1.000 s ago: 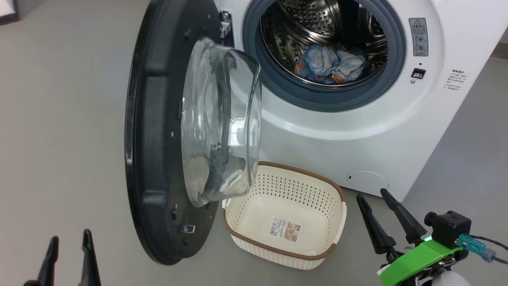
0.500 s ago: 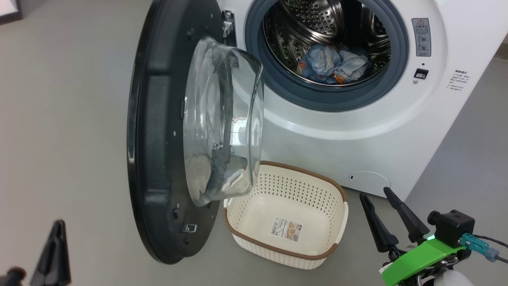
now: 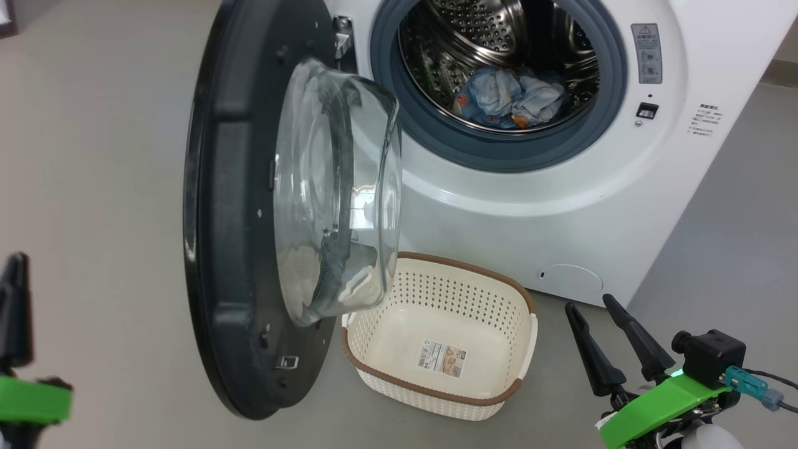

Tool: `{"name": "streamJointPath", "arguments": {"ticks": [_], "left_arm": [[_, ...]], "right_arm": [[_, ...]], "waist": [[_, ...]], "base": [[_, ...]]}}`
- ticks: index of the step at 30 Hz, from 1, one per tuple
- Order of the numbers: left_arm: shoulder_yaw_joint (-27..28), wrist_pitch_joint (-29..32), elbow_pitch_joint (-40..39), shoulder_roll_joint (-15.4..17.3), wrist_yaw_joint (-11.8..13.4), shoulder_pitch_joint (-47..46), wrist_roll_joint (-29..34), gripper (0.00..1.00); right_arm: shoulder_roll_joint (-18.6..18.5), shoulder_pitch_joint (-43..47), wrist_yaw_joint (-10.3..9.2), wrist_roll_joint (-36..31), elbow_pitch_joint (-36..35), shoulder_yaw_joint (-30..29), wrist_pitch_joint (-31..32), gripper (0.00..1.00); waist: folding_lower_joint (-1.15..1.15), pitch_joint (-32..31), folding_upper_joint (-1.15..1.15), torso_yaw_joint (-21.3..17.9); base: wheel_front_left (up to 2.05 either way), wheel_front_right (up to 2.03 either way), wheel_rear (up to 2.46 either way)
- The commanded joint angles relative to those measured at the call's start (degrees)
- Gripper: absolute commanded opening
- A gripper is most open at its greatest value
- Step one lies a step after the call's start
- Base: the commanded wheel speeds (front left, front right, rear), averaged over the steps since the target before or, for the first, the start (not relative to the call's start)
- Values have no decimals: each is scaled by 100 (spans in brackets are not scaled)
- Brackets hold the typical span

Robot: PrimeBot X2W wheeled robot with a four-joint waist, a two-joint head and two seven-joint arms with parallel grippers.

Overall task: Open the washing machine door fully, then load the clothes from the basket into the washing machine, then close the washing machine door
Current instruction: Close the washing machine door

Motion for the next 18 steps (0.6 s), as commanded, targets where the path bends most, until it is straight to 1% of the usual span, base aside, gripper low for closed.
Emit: {"name": "streamJointPath", "arguments": {"ticks": [1, 4, 6, 8, 9, 11, 13, 15, 18], "left_arm": [[364, 239, -151, 170, -59, -442, -468, 0], [588, 748, -3, 169, -35, -756, -1273, 0], [701, 1045, 109, 173, 48, -962, -1686, 0], [776, 1333, 212, 179, 160, -1149, -2031, 0], [776, 1333, 212, 179, 160, -1149, -2031, 0], [833, 1616, 312, 184, 298, -1320, -2335, 0], [901, 1877, 427, 166, 481, -1492, -2631, 0], [965, 2197, 565, 130, 725, -1641, -2959, 0], [1104, 2726, 744, 78, 1204, -1835, -3482, 0]], "right_arm": [[-57, -30, 9, 2, -121, 98, -27, 100], [-55, -32, 9, 2, -116, 99, -27, 100], [-57, -44, 9, 3, -111, 96, -27, 100], [-47, -54, 9, 4, -109, 98, -27, 100], [-47, -54, 9, 4, -109, 98, -27, 100], [-32, -51, 9, -1, -109, 97, -27, 100], [-32, -47, 9, -1, -108, 91, -27, 100], [-34, -43, 9, 2, -104, 88, -27, 100], [-32, -41, 9, 5, -104, 79, -27, 100]], "waist": [[0, 5, 0, -56], [0, 3, 0, -113], [0, -6, 0, -157], [0, -25, 0, -207], [0, -25, 0, -207], [0, -41, 0, -255], [0, -49, 0, -301], [0, -57, 0, -356], [0, -56, 0, -443]], "base": [[0, 0, 0], [0, 0, 0], [0, 0, 0], [0, 0, 0], [0, 0, 0], [0, 0, 0], [0, 0, 0], [0, 0, 0], [0, 0, 0]]}}
